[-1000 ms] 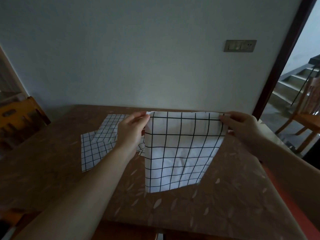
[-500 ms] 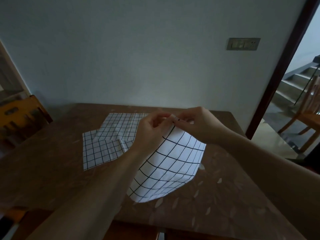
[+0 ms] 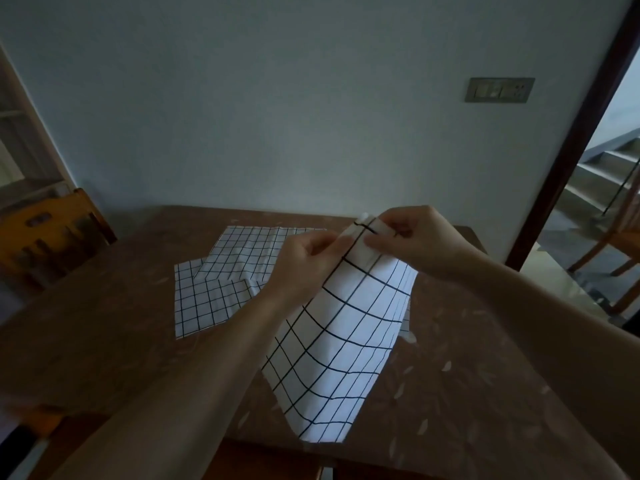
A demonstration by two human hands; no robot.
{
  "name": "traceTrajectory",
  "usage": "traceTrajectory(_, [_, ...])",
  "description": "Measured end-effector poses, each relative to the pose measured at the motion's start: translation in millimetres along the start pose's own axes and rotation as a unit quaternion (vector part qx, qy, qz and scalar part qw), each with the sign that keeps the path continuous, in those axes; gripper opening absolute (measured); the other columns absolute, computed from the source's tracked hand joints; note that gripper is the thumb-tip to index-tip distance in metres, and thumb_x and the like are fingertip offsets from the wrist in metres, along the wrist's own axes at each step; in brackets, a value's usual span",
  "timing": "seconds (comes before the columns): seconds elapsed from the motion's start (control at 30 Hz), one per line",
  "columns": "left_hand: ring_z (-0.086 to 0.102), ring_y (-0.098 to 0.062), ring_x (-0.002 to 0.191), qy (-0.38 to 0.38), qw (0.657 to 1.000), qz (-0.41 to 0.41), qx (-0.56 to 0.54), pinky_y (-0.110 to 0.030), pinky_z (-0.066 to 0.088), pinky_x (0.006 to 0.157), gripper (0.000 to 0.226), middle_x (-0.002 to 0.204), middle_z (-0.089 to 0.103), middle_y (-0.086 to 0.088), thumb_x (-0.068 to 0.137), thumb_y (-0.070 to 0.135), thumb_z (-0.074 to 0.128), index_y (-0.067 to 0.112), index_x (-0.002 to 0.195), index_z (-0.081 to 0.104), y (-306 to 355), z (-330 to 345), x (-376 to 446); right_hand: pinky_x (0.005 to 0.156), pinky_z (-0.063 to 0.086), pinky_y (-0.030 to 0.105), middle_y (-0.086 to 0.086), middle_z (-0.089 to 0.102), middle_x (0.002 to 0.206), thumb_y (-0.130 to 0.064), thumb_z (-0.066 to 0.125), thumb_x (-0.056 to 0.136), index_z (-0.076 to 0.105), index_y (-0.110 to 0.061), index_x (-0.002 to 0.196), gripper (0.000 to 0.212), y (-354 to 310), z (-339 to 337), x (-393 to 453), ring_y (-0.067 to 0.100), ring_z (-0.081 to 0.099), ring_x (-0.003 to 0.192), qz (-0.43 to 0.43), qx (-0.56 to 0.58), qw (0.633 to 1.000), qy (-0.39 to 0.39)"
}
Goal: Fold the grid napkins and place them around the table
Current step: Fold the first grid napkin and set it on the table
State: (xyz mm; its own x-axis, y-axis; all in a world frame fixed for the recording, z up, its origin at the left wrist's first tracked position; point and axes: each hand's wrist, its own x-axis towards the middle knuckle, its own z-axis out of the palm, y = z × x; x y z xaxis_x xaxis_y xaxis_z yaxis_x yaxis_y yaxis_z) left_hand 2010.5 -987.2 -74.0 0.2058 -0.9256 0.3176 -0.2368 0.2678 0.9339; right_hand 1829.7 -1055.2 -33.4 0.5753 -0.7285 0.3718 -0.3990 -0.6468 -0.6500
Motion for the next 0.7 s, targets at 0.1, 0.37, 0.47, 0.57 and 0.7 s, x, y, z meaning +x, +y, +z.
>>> traceTrajectory(0.1, [0.070, -0.004, 0.081, 0.046, 0.999, -0.005, -0.009, -0.016, 0.055, 0.071, 0.013, 0.086, 0.076, 0.007, 0.094, 0.028, 0.063, 0.028, 0.088, 0.075, -1, -13, 0, 0.082, 0.052, 0.030, -0.007, 0.071, 0.092, -0.035, 0.077, 0.078, 0.070, -0.023, 0.107, 0.031, 24, -21, -6, 0.010, 0.065, 0.084, 0.067, -0.157, 0.971, -0.165])
traceTrajectory(0.37, [0.067, -0.034, 0.097, 0.009, 0.996, -0.082, 0.022, -0.050, 0.051, 0.094, 0.049, 0.100, 0.070, -0.020, 0.086, 0.055, 0.062, 0.008, 0.094, 0.071, -19, -32, 3, 0.054, 0.043, 0.008, -0.017, 0.065, 0.056, -0.017, 0.068, 0.087, 0.072, -0.023, 0.076, 0.014, 47, -28, -19, -0.005, 0.057, 0.053, 0.146, 0.158, 0.971, 0.101])
traceTrajectory(0.47, [0.066, -0.040, 0.088, 0.014, 0.996, -0.085, 0.002, -0.055, 0.051, 0.093, 0.078, 0.092, 0.067, -0.026, 0.067, 0.074, 0.068, 0.002, 0.095, 0.069, -19, -29, 1, 0.062, 0.050, 0.021, -0.007, 0.070, 0.064, -0.012, 0.068, 0.087, 0.072, -0.009, 0.088, 0.006, 46, -24, -22, 0.009, 0.065, 0.065, 0.172, 0.257, 0.945, 0.107])
traceTrajectory(0.57, [0.065, -0.037, 0.087, 0.042, 0.993, -0.106, -0.011, -0.051, 0.050, 0.093, 0.070, 0.095, 0.069, -0.021, 0.066, 0.077, 0.063, 0.013, 0.093, 0.071, -21, -33, 4, 0.058, 0.050, 0.017, -0.006, 0.071, 0.068, -0.018, 0.072, 0.085, 0.074, -0.009, 0.089, 0.011, 49, -27, -26, 0.004, 0.066, 0.064, 0.186, 0.211, 0.953, 0.110])
traceTrajectory(0.7, [0.068, -0.031, 0.104, 0.071, 0.987, -0.132, -0.052, -0.060, 0.047, 0.099, 0.054, 0.104, 0.074, -0.009, 0.067, 0.071, 0.062, 0.025, 0.092, 0.075, -24, -37, 7, 0.063, 0.046, 0.028, 0.015, 0.061, 0.063, -0.031, 0.075, 0.081, 0.073, -0.008, 0.079, 0.023, 48, -31, -29, 0.018, 0.057, 0.062, 0.188, 0.262, 0.935, 0.148])
